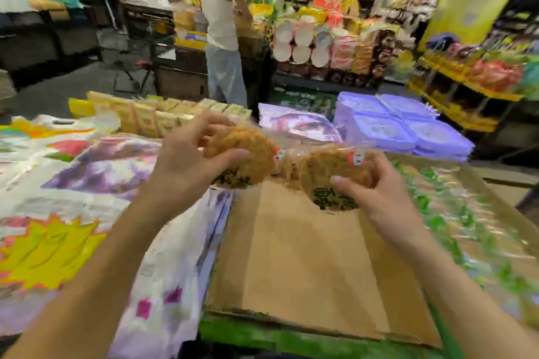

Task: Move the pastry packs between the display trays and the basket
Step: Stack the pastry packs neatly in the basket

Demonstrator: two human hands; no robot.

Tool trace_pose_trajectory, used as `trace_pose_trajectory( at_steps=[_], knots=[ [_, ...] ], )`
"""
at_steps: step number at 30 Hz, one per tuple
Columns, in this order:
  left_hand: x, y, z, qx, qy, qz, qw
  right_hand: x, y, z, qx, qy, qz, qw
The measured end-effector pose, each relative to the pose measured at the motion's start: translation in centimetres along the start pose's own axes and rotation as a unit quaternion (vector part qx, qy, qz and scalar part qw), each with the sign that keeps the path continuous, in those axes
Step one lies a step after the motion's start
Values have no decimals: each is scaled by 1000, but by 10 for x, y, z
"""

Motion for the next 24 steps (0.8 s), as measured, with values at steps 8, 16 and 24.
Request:
trace_pose_trajectory(
  at_steps=[8,16,24],
  knots=[
    [127,164,-106,286,-25,-301,909,-155,-66,-129,97,16,330,939],
    [227,210,-152,380,-17,-495,781,-226,-31,-214,205,-31,558,804],
    [253,224,-158,278,111,-549,780,-244,-16,-228,104,-44,625,773]
  ],
)
Point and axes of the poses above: each hand's wrist, its own z-axis away from the middle knuckle, its own y-axis out of the palm, x = y × z, the point moved 2 cm from there along -z, towards the middle knuckle, and after that the axes turned 5 degrees about z, right-handed, at the moved point
